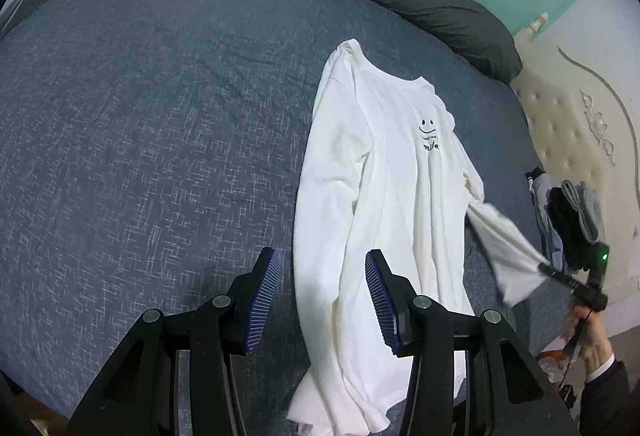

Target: Fold clothes

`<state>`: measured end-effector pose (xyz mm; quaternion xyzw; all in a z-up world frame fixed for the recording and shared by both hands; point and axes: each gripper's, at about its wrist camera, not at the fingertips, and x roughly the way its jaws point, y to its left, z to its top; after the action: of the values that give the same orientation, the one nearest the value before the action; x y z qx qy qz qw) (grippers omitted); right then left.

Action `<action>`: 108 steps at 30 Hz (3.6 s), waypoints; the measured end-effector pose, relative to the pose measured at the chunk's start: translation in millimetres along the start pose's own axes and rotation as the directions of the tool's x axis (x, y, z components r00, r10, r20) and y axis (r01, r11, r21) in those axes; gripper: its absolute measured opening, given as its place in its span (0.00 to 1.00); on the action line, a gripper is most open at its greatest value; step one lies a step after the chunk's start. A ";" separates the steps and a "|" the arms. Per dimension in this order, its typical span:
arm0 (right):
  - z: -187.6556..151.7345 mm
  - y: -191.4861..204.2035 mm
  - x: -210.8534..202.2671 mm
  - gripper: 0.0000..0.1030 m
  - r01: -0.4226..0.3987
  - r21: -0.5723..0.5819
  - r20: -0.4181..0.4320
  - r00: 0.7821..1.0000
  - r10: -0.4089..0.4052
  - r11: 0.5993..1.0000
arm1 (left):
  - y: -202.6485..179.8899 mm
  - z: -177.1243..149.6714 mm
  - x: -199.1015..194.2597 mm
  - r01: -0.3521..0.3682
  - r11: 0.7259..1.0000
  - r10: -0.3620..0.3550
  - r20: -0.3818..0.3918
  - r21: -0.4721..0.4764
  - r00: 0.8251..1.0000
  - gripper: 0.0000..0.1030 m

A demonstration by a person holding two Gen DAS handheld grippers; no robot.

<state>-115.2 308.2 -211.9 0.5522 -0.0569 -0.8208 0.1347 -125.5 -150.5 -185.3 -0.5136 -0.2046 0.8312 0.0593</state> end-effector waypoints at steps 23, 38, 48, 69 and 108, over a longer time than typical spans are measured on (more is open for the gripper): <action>31.9 -81.9 -19.3 0.03 0.184 0.108 0.069 0.979 -0.192 0.977 | 15.5 -12.9 44.9 -0.033 0.999 0.030 -0.122 -0.025 0.992 0.48; 17.6 -59.8 -21.9 0.04 0.140 0.095 0.064 0.987 -0.147 0.986 | 30.2 -54.9 96.9 0.020 0.998 -0.037 -0.275 -0.063 0.961 0.47; 8.6 -78.4 -13.0 0.20 0.115 0.200 0.012 0.993 -0.119 0.973 | 24.2 -62.0 96.5 0.062 0.998 -0.068 -0.282 -0.029 0.957 0.03; 24.9 -36.9 -31.1 0.21 0.060 0.143 0.099 0.992 -0.075 0.988 | 66.4 47.1 -27.6 -0.180 0.979 0.183 -0.031 0.092 0.983 0.02; 16.0 81.2 35.0 0.38 -0.105 0.018 -0.044 0.993 0.106 0.994 | 183.5 71.2 -25.6 -0.367 0.930 0.367 -0.026 -0.025 0.930 0.24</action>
<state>-129.4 219.7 -217.3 0.5676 -0.0894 -0.7996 0.1747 -155.6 -345.1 -209.9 -0.5522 -0.1167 0.8191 -0.1025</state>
